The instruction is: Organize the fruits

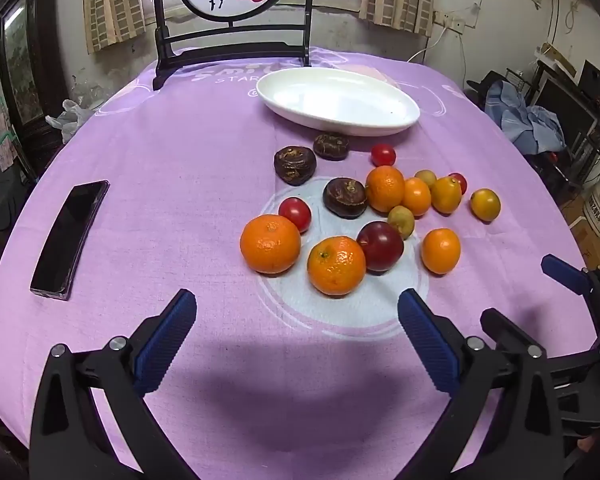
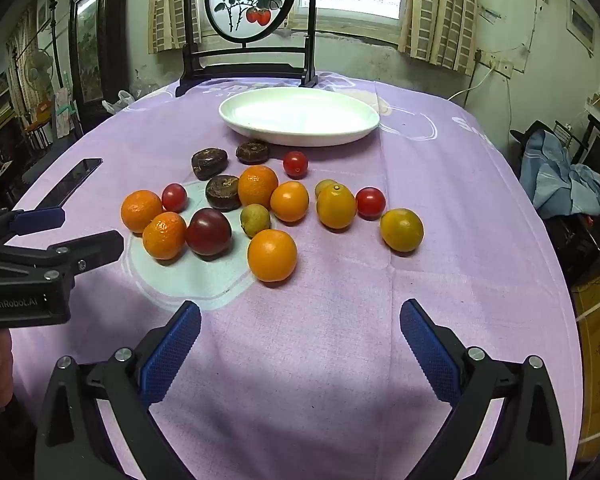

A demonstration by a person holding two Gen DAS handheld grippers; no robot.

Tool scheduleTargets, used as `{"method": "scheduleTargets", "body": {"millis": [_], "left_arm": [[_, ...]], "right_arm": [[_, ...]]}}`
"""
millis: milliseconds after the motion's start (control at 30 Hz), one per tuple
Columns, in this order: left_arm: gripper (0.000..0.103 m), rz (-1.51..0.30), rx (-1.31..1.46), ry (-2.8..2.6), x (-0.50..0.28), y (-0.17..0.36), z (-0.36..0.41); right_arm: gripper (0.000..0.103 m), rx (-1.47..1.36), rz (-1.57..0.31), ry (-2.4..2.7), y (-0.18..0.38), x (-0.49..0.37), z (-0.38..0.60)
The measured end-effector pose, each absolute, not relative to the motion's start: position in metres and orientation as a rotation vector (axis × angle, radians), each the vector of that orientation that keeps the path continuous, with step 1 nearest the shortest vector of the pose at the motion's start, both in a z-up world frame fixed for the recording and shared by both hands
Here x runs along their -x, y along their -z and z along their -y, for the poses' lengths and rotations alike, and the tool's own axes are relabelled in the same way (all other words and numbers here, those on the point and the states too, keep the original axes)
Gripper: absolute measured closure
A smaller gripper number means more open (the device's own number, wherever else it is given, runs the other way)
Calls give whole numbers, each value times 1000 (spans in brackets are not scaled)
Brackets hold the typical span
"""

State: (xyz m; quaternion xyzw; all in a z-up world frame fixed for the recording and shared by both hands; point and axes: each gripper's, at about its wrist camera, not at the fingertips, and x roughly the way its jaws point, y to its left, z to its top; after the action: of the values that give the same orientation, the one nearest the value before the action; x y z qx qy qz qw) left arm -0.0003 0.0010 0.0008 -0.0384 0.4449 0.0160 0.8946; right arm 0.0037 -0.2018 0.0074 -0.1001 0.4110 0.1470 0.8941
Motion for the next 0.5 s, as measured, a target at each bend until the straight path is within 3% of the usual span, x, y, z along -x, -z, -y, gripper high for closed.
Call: {"method": "scheduleTargets", "body": {"millis": [500], "left_arm": [[4, -921, 65, -51, 1, 2, 0]], "right_arm": [[3, 195, -853, -311, -8, -5, 201]]}}
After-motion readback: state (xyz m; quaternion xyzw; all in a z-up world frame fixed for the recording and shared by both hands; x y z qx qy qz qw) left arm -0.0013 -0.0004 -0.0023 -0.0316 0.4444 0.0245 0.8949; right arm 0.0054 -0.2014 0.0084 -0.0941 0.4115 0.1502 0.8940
